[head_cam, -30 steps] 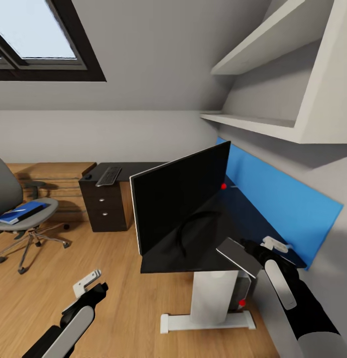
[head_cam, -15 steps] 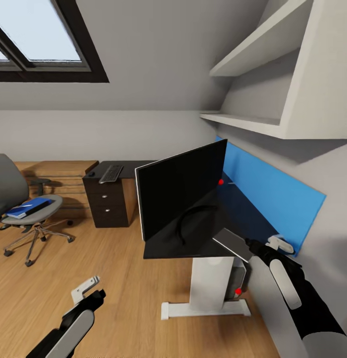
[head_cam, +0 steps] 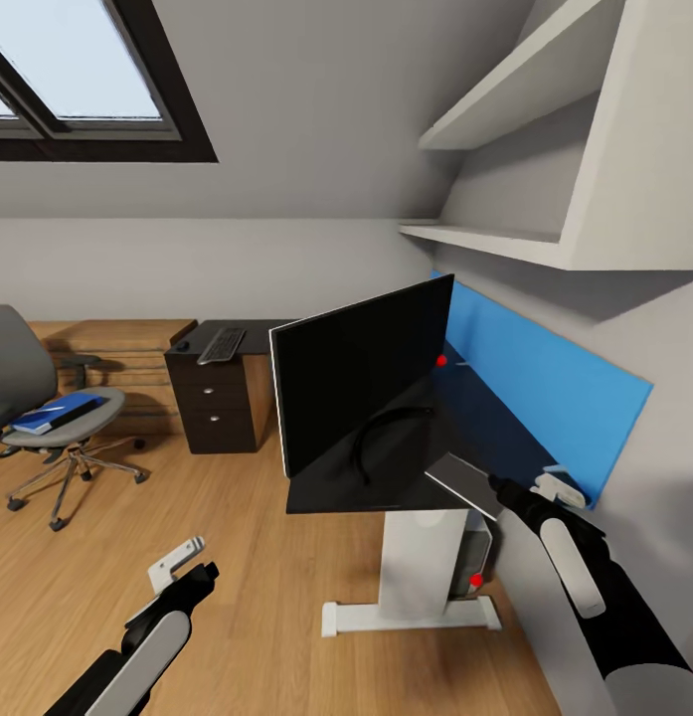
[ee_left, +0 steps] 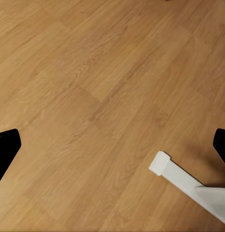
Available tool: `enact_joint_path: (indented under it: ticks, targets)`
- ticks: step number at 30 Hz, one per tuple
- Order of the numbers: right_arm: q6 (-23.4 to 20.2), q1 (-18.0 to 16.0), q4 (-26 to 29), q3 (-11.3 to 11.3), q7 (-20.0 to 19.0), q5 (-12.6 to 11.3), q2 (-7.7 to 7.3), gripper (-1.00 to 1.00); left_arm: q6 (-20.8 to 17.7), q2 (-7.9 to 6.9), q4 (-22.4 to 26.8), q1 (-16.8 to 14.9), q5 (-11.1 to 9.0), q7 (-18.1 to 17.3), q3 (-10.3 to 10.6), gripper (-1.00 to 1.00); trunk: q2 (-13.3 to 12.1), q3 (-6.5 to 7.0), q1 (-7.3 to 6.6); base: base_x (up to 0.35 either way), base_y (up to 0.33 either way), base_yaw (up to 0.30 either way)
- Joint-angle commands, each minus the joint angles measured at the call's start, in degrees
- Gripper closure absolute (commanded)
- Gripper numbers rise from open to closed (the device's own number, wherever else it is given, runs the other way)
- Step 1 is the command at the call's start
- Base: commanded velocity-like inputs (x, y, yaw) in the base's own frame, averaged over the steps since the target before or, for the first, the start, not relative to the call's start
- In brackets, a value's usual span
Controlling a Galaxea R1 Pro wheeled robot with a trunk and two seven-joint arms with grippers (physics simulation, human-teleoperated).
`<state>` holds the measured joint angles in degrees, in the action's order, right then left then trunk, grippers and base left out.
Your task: In the bedroom, organize the workspace by keeping the computer under the desk, ensuring the monitor is on the desk, placing the keyboard on the desk next to the monitor, placing the mouse on the desk next to the keyboard, moving the folder from the swivel chair onto the desk next to the mouse, stacking the notebook on top of the folder with the pen on top of the notebook, and positioning the swivel chair next to the desk.
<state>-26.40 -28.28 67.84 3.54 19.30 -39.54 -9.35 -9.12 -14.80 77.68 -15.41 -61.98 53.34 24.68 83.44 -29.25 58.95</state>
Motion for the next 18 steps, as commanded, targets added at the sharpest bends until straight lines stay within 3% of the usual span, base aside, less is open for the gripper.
enact_joint_path:
  ticks: [1,13,18]
  targets:
    - [-0.1,0.0,0.1,0.0,0.5,-0.6,-0.03,-1.0,-0.3,-0.05,0.1,-0.1,-0.1,0.4,0.1,-1.0,0.0,-0.06,0.0,0.0,0.0,0.0]
    - [0.0,0.0,0.1,0.9,0.5,-0.5,-0.05,-1.0,-0.4,-0.05,0.0,-0.1,-0.4,0.3,0.2,-1.0,0.0,-0.06,0.0,0.0,0.0,0.0]
    - [0.0,0.0,0.1,0.9,0.5,-0.5,-0.12,-1.0,-0.4,-0.05,-0.2,-0.1,-0.4,0.3,0.7,-1.0,0.0,-0.06,0.0,-0.203,0.0,0.0]
